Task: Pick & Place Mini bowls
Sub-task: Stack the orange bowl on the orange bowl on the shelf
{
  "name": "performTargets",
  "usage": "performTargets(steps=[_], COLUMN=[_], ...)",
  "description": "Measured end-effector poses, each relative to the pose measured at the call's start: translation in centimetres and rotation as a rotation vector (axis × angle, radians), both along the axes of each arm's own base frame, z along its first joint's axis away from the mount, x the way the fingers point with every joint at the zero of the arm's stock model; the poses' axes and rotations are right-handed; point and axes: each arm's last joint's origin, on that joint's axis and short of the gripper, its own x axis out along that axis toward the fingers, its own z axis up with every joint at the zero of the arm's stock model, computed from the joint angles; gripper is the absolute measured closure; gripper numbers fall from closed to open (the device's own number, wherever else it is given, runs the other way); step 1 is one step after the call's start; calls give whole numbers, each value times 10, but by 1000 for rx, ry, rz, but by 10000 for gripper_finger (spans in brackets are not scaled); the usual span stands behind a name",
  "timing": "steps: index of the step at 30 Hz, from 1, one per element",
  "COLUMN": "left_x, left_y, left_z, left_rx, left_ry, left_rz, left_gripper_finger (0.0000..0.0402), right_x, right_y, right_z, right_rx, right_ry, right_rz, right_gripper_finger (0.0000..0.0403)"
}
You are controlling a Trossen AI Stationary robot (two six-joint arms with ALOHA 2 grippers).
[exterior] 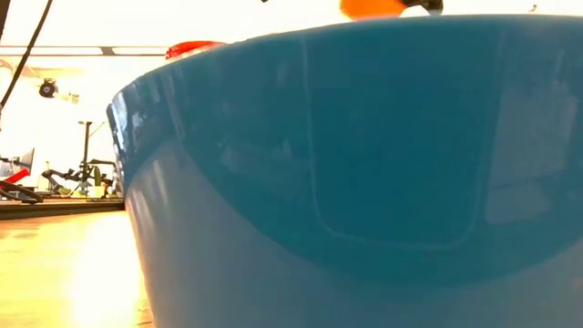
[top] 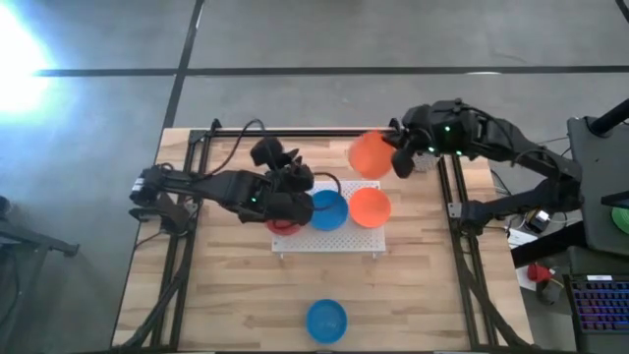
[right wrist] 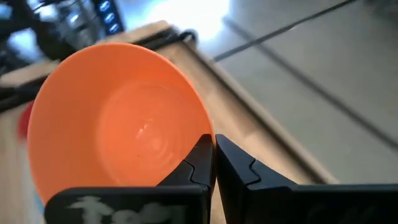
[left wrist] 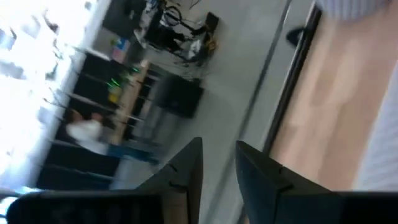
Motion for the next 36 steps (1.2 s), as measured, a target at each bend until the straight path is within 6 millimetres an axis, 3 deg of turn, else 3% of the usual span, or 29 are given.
performTargets(steps=[5,13,21,36], left_x=[-16,-31,-31,-30], left_y=[4,6,5,5], left_z=[15,28,27,26], left_rx=[-188,-308,-416,-433], left_ry=[-236,-405,-452,-469], left_rz=[21,46,39,45], left_gripper_finger=[305,305,305,305], right_x=[-16,-3,13,13], right_y=[8,7,4,6], right_z=[-7,-33,-49,-49], right_rx=[113,222,232,270], right_ry=[93,328,437,432], right_rz=[82,161,234,303], right_gripper_finger=[394,394,394,394])
